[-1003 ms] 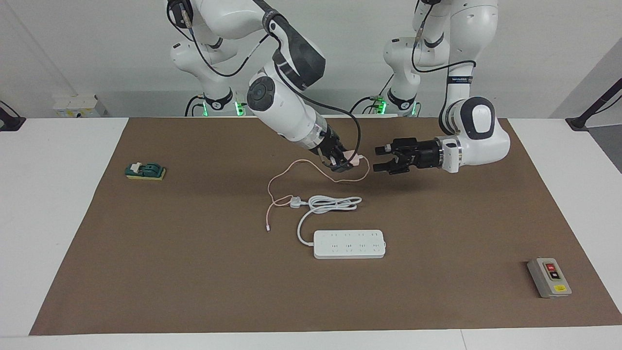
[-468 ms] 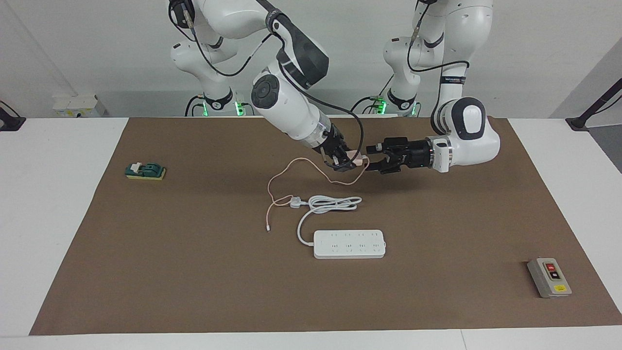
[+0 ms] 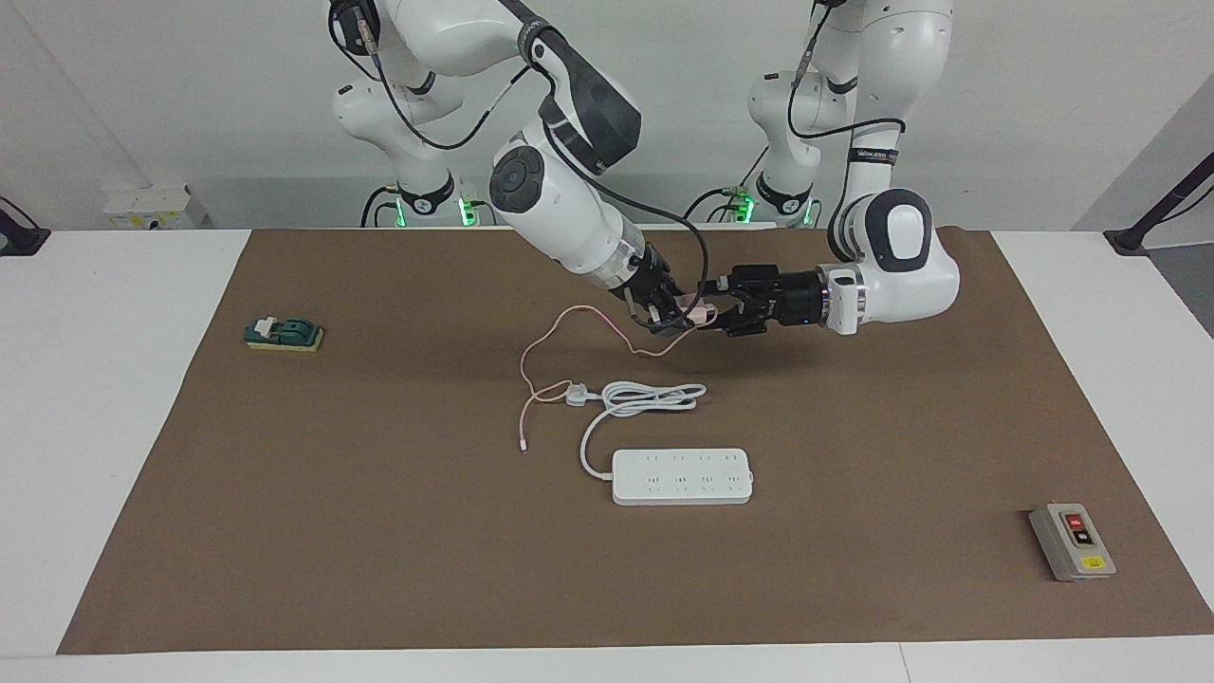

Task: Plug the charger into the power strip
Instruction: 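Grasp the pink charger with the left gripper from the right gripper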

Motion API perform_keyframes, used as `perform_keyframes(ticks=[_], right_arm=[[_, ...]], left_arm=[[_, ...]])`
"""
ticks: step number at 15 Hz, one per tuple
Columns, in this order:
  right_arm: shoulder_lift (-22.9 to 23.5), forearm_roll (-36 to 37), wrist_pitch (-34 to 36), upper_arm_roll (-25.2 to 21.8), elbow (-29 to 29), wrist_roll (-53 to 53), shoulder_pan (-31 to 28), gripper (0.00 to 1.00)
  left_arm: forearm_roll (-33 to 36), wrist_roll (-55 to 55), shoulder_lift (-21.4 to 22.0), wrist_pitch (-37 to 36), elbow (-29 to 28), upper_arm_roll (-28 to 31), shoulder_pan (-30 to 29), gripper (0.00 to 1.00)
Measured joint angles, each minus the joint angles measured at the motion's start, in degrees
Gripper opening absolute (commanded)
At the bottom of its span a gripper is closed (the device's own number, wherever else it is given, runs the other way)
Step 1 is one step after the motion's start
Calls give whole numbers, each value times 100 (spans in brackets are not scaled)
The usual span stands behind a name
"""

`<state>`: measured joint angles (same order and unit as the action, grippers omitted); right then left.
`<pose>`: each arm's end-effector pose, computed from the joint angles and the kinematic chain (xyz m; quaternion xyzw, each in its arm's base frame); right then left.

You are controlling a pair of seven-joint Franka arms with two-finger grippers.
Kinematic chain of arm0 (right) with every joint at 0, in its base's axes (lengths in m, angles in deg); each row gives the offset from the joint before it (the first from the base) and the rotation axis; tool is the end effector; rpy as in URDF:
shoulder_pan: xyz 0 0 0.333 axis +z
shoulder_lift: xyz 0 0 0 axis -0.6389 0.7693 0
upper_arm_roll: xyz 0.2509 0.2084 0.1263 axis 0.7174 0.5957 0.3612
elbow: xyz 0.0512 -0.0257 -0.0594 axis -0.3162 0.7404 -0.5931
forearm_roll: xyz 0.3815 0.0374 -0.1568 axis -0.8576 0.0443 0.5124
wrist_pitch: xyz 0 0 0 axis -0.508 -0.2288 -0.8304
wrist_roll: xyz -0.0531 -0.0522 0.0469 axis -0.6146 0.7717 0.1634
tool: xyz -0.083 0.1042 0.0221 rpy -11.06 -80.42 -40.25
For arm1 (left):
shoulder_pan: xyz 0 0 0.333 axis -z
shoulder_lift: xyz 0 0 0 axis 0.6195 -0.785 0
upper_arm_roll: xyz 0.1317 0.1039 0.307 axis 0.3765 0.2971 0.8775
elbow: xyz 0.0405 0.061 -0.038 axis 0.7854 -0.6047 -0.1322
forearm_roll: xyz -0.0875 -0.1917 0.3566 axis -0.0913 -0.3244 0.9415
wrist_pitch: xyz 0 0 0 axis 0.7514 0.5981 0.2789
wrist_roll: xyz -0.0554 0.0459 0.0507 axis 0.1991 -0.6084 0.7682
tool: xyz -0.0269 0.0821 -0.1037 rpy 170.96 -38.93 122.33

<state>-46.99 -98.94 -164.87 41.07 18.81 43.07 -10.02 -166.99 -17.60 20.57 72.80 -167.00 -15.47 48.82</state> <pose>0.5991 0.4213 0.4850 -0.6987 0.6422 0.2562 0.1835 0.5479 -0.2195 0.4047 0.7479 0.0098 -0.0638 0.6607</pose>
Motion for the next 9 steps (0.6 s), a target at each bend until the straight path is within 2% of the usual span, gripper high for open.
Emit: perform_keyframes(ticks=[9], right_arm=[[0,0,0,0,0,0,0,0]], left_arm=[[0,0,0,-57,-17,-4,112,100]])
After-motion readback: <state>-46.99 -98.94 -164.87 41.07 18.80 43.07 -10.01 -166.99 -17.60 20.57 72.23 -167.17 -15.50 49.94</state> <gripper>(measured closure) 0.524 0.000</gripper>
